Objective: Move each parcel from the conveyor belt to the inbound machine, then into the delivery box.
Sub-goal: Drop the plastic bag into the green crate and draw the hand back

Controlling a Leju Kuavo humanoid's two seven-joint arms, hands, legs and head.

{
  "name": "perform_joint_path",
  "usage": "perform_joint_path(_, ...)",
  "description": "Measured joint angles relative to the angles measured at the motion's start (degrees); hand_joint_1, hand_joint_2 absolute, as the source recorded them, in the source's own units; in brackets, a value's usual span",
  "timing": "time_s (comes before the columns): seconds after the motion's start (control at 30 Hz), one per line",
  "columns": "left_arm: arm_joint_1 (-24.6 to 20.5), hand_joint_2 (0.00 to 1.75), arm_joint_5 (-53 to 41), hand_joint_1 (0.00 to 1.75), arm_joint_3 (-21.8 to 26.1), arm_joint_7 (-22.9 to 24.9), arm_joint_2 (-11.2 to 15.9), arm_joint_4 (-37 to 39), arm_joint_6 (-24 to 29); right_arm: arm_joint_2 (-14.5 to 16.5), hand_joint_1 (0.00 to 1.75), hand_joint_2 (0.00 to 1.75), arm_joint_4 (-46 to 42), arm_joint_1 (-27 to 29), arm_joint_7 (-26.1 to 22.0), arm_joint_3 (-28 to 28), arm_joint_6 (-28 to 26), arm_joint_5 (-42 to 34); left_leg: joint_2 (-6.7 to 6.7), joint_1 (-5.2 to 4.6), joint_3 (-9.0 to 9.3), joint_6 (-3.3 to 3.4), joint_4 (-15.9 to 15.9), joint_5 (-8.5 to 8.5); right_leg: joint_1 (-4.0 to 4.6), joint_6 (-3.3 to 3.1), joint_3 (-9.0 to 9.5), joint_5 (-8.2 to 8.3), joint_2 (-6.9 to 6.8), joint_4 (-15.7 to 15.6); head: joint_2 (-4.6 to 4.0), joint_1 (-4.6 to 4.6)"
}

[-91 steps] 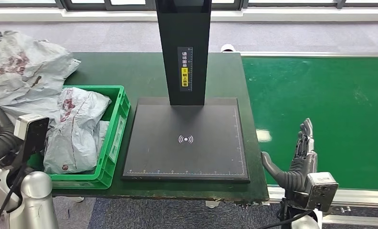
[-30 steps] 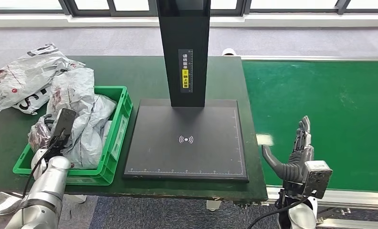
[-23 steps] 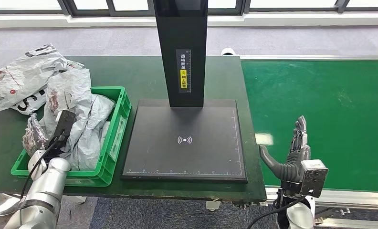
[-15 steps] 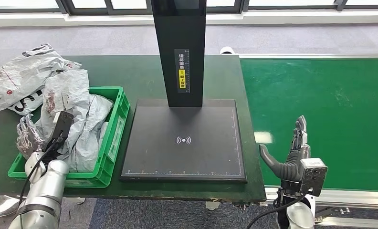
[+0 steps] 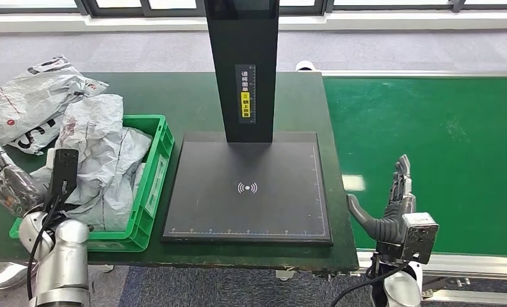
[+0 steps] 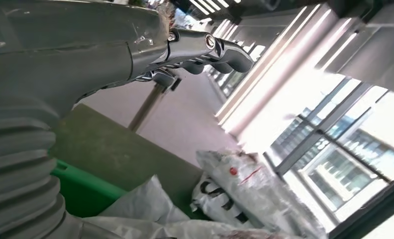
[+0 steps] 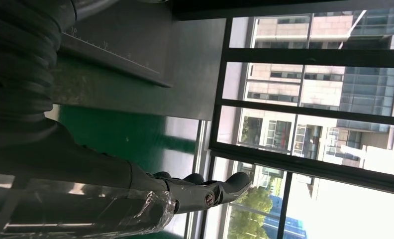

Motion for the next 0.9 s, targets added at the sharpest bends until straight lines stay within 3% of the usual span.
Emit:
perform_joint_path(0.2,1.68,1.75,5.21,0.0,2.32,-15.92,-6.3,-12.21,0.2,0.21,0.0,1.75,0.02,0.43,-0.69,0.01,-0.14,0.14,-0.01,0.0,-0.07,0.02,0.01,-0.04,0.0,0.01,-0.04,0.0,-0.01,0.0,0.0,0.01)
perform_joint_path(0.37,5.08,1.75,11.54,0.0,2.25,-24.45,-11.5,-25.0,0.23,0.3,0.0,1.75,0.1,0.76,-1.67,0.07,-0.33,0.14,0.02,0.0,-0.1,0.07,0.02,-0.11,-0.01,0.06,-0.1,-0.04,0.01,-0.01,0.0,0.01)
perform_joint_path(0.53,9.01,1.75,16.23,0.0,-3.43,-25.56,-12.92,-37.3,0.2,0.34,0.0,1.75,0.05,1.18,-2.35,0.09,-1.11,-0.07,0.04,0.01,-0.14,0.12,0.03,-0.17,0.0,0.09,-0.14,-0.08,-0.01,-0.03,0.0,0.01)
perform_joint_path(0.7,13.9,1.75,26.43,0.0,-18.51,-21.48,-9.89,-40.87,-2.28,0.6,0.0,1.75,-1.42,2.85,-2.24,0.09,-1.32,-0.63,0.04,0.0,-0.15,0.16,0.05,-0.2,0.0,0.12,-0.13,-0.1,-0.02,-0.04,0.0,0.01)
perform_joint_path(0.77,15.04,1.75,32.81,0.0,-24.3,-18.9,-8.08,-40.72,-8.46,0.63,0.0,1.75,-2.09,3.31,-1.95,0.09,-0.74,-0.87,0.06,-0.01,-0.17,0.18,0.07,-0.21,0.0,0.13,-0.16,-0.1,0.01,-0.04,0.0,0.0)
perform_joint_path(0.9,14.98,1.75,50.56,0.0,-32.49,-14.24,-5.81,-35.45,-28.31,0.63,0.0,1.75,-3.28,3.34,-0.08,0.09,0.77,-0.82,0.06,-0.1,-0.15,0.24,0.09,-0.21,-0.04,0.18,-0.14,-0.07,0.01,-0.05,0.0,0.01)
